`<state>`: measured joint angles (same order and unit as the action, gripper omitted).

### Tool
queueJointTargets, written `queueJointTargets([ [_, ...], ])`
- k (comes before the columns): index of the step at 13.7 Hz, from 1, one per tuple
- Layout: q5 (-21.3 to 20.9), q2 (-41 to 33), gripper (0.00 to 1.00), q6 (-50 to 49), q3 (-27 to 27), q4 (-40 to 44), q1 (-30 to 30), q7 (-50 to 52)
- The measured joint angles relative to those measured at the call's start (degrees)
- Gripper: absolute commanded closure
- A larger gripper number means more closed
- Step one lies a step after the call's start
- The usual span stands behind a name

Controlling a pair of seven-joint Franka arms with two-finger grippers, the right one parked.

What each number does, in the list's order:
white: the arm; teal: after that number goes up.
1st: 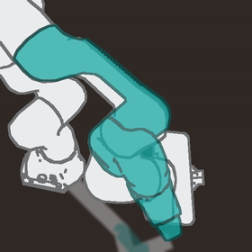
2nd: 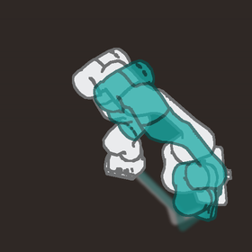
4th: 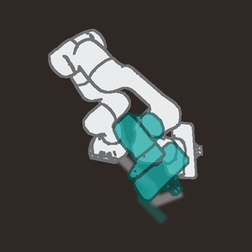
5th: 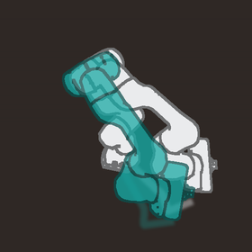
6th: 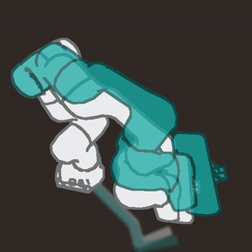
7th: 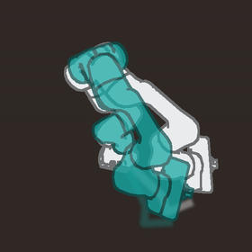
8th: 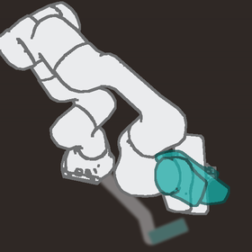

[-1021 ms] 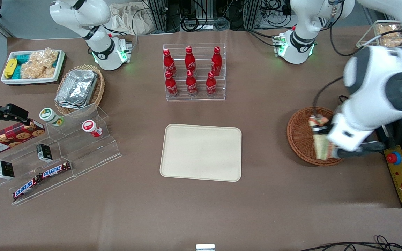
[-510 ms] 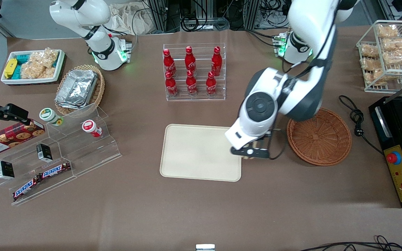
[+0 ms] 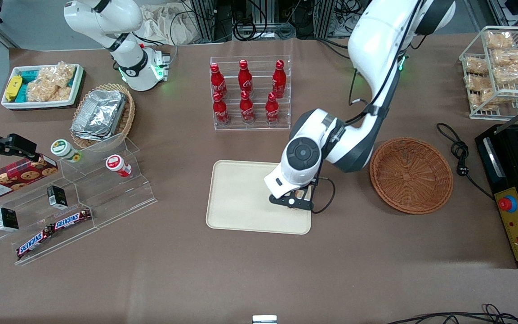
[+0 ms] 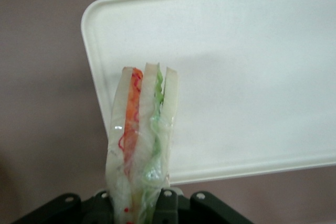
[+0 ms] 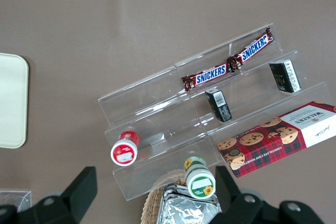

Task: Place sandwich from basket to tray
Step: 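Lower the sandwich onto the tray and open the left gripper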

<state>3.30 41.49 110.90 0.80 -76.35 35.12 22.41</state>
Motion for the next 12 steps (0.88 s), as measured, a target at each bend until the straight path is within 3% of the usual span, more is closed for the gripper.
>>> queueJointTargets([
  [3,-0.01,2.87,0.94,2.72,-0.01,0.02,-0.14,1.76],
  [6,-0.01,3.21,0.76,3.49,-0.01,0.13,-0.18,3.85],
  [8,-0.01,3.25,0.42,5.28,-0.02,0.13,-0.19,5.29],
  [10,0.0,3.8,0.16,9.01,-0.04,-0.25,-0.27,6.03],
  [11,0.0,4.2,0.08,10.41,-0.06,-0.53,-0.36,6.16],
  [12,0.0,4.49,0.06,11.13,-0.06,-0.75,-0.44,6.2],
])
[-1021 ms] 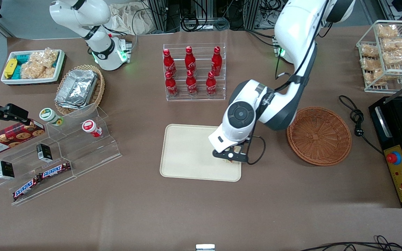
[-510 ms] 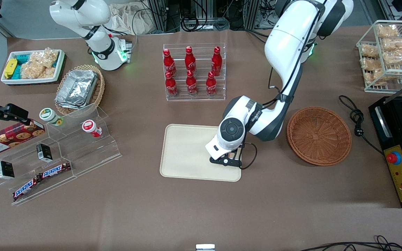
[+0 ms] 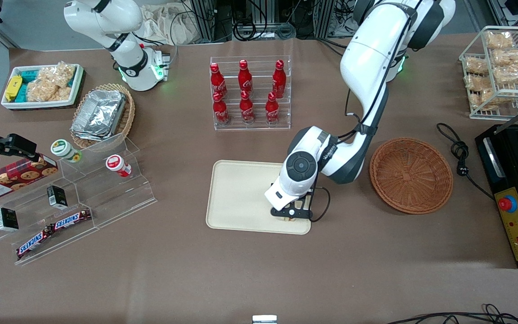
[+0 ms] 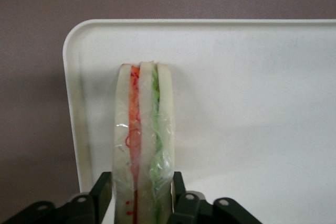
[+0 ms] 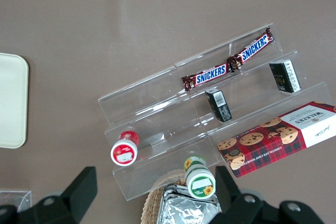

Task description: Place sandwich from basket to tray

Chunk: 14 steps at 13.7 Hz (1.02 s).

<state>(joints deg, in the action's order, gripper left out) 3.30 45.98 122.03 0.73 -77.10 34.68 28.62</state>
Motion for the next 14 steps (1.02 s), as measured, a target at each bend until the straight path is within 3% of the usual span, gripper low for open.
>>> queueJointTargets([
  [7,0.11,-3.83,0.01,-4.74,-0.03,1.13,-0.53,4.89],
  [11,-0.09,-14.07,0.01,-13.01,-0.65,-0.95,-2.55,5.84],
  [14,-0.11,-24.2,0.01,-12.98,-0.79,-11.47,-6.54,5.55],
])
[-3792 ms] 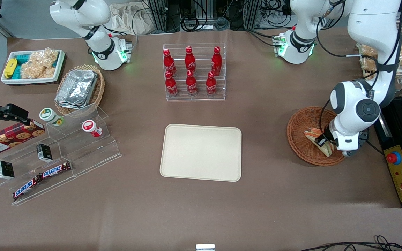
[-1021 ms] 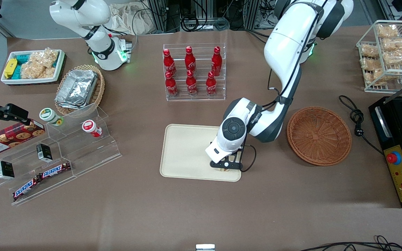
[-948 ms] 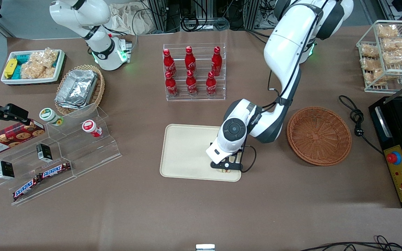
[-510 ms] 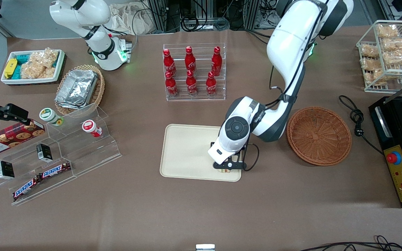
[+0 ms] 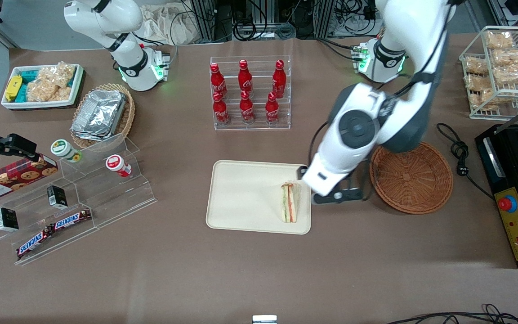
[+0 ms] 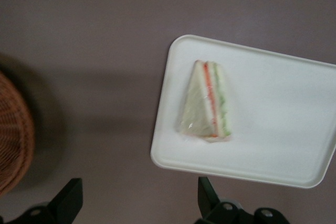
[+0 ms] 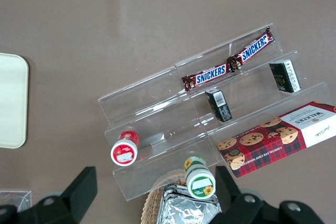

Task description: Place sandwich from basket to tray

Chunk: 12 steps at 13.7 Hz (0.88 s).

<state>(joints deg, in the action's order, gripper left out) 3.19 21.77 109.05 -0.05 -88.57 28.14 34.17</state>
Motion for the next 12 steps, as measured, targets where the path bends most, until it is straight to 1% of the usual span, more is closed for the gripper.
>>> queueJointTargets([
  [3,-0.21,-10.13,0.01,1.27,-0.08,-11.1,-3.15,-4.48],
  [5,-0.29,-14.98,0.01,-0.62,-0.25,-14.63,-7.14,-10.51],
  [8,-0.29,-17.66,0.01,-6.61,-0.47,-13.97,-13.81,-17.62],
  [10,-0.3,-17.79,0.01,-8.24,-0.53,-11.9,-17.87,-21.17],
  [12,-0.33,-17.65,0.01,-9.0,-0.57,-9.15,-21.32,-22.57],
])
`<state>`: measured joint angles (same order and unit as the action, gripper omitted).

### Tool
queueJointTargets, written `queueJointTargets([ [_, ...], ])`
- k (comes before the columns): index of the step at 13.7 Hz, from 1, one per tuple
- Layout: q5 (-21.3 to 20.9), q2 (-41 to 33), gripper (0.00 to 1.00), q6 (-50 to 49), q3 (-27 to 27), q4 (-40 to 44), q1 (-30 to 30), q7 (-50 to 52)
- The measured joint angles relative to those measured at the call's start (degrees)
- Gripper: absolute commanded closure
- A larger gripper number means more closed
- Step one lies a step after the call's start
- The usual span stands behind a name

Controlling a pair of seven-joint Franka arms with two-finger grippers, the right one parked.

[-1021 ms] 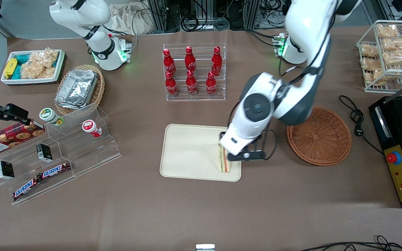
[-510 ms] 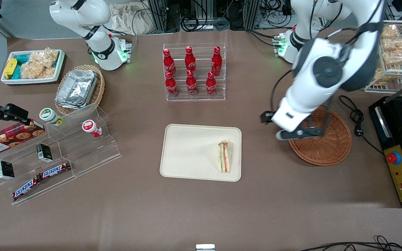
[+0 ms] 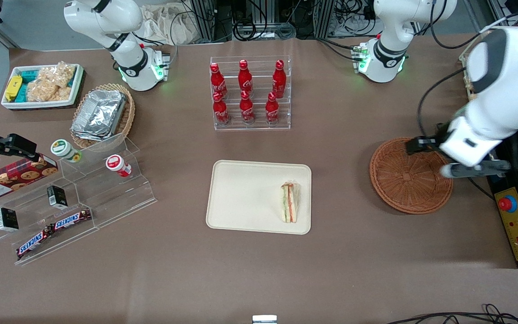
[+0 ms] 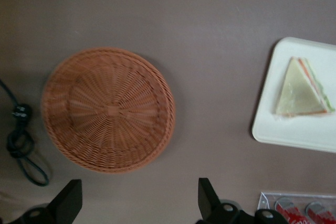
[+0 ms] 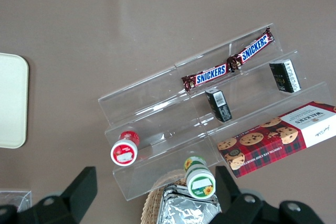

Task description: Place sandwich from basket to tray

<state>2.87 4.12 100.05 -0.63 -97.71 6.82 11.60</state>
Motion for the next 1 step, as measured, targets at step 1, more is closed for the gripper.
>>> queueJointTargets([
  [1,0.0,0.17,0.01,-0.23,-0.01,1.43,-1.59,-0.64],
])
